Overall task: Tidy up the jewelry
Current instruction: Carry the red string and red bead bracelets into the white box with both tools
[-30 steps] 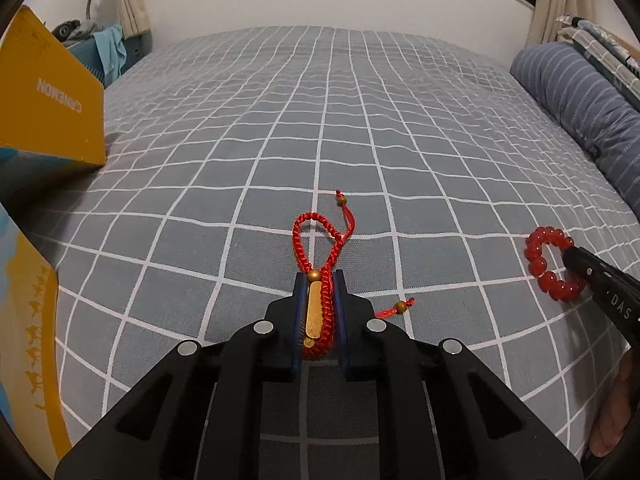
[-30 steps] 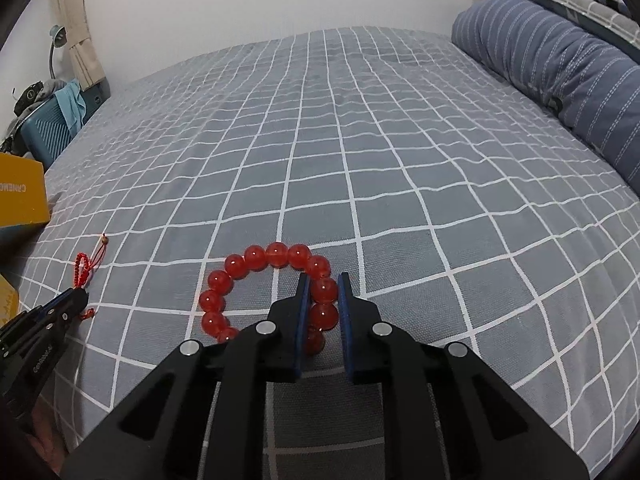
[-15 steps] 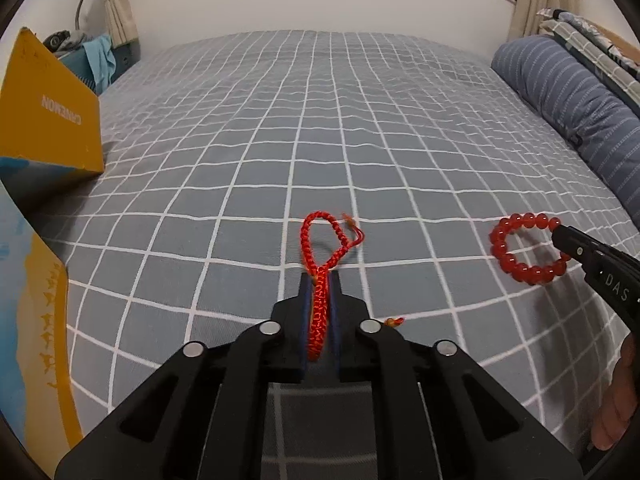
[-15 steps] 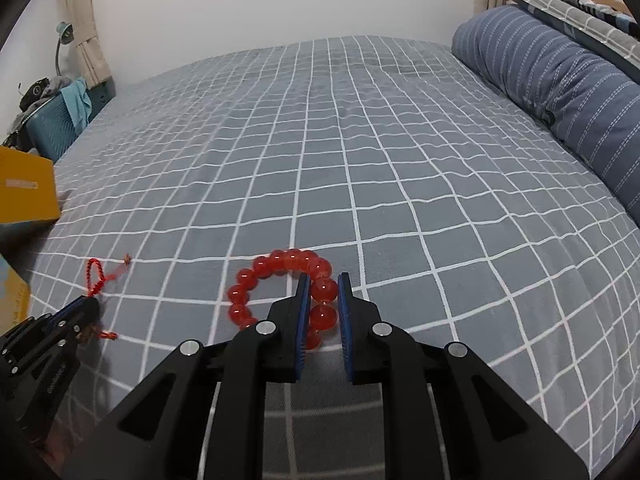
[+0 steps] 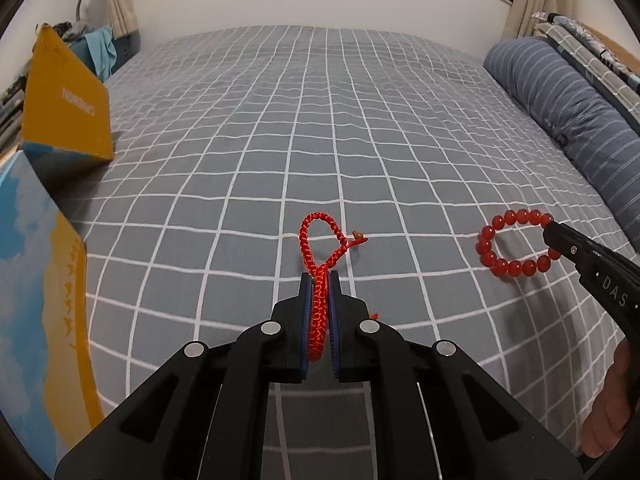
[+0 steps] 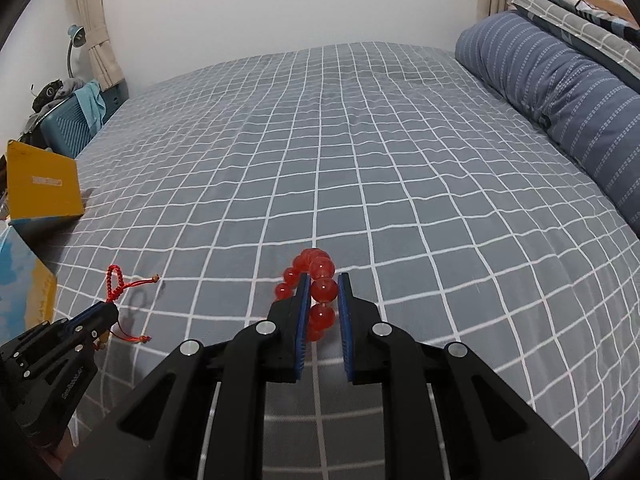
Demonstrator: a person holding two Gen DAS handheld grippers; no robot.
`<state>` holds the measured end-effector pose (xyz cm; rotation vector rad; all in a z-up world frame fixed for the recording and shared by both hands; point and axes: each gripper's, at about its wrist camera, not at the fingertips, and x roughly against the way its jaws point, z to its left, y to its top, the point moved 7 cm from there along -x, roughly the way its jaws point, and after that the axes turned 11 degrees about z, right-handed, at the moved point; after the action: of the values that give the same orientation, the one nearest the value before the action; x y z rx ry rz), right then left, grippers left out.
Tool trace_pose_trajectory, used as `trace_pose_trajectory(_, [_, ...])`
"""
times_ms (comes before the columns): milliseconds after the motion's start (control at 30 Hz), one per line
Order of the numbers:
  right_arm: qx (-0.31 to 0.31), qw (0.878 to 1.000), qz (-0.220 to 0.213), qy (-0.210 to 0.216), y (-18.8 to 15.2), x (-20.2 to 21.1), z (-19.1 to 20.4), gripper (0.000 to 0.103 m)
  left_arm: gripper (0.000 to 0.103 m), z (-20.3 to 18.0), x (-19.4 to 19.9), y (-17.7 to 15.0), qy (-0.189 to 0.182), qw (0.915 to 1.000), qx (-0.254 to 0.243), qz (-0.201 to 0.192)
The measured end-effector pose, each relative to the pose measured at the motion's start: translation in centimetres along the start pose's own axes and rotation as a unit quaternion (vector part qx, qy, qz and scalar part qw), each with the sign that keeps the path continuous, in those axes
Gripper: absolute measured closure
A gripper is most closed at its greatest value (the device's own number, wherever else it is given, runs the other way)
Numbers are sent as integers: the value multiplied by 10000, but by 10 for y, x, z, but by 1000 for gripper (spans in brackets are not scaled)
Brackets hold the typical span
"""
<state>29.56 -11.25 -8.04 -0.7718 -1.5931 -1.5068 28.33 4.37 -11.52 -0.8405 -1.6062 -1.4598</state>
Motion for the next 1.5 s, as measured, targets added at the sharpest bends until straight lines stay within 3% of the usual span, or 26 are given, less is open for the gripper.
trace_pose_trajectory(833, [150,9998,-54,146,-30,79,26,90,96,17,78,-38,-36,9999,120,23])
trace_pose_trajectory(1267, [269,9991,-106,315,-30,120,54,90,96,39,131,-30,181,9996,88,-219])
trace_pose_trajectory(1500, [492,9976,-155,460,-22,136,82,90,96,66,153,-21,97,9995,208,-214])
